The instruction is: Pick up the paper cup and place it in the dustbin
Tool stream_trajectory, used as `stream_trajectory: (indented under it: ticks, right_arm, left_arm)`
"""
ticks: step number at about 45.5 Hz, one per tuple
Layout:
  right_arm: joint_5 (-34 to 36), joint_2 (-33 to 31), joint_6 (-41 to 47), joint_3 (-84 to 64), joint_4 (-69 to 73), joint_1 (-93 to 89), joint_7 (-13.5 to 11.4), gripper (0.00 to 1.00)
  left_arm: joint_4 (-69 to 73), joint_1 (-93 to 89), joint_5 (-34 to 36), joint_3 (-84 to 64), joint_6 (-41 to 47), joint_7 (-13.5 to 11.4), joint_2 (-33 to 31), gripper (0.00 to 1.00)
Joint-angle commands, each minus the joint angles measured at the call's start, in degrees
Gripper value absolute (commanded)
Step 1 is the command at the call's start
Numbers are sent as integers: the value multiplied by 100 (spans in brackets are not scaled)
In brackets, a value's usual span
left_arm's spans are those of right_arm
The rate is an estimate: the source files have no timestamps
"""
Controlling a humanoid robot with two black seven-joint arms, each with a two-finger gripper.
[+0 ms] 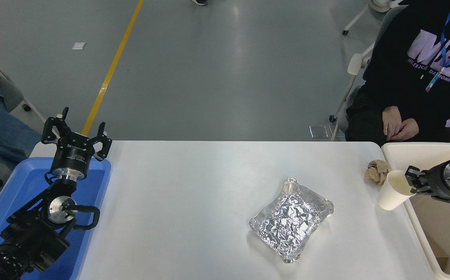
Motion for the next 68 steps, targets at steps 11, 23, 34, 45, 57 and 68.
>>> stream_trajectory:
  ticks: [11, 23, 34, 45, 57, 68]
  right_arm:
    - [-38, -202, 2365, -548, 344, 2521, 10, 0]
    - [-39, -202, 2365, -1127, 704, 3735, 10, 0]
    - [-30, -185, 2365, -1716, 792, 4324, 10, 0]
    - [-56, -237, 2365, -2217, 827, 4649, 10, 0]
    - [-100, -1388, 2365, -2244, 99, 3912, -7, 0]
    - [-30, -1766, 2032, -1612, -148, 2128, -7, 0]
  left_arm:
    - [0, -1, 0, 0, -3, 0, 7, 99]
    - [0, -1, 0, 0, 6, 0, -2, 99]
    - [0, -1, 0, 0, 6, 0, -2, 99]
    - [0, -1, 0, 0, 6, 0, -2, 99]
    - [0, -1, 0, 0, 6, 0, -2, 99]
    - [0, -1, 0, 0, 6, 0, -2, 99]
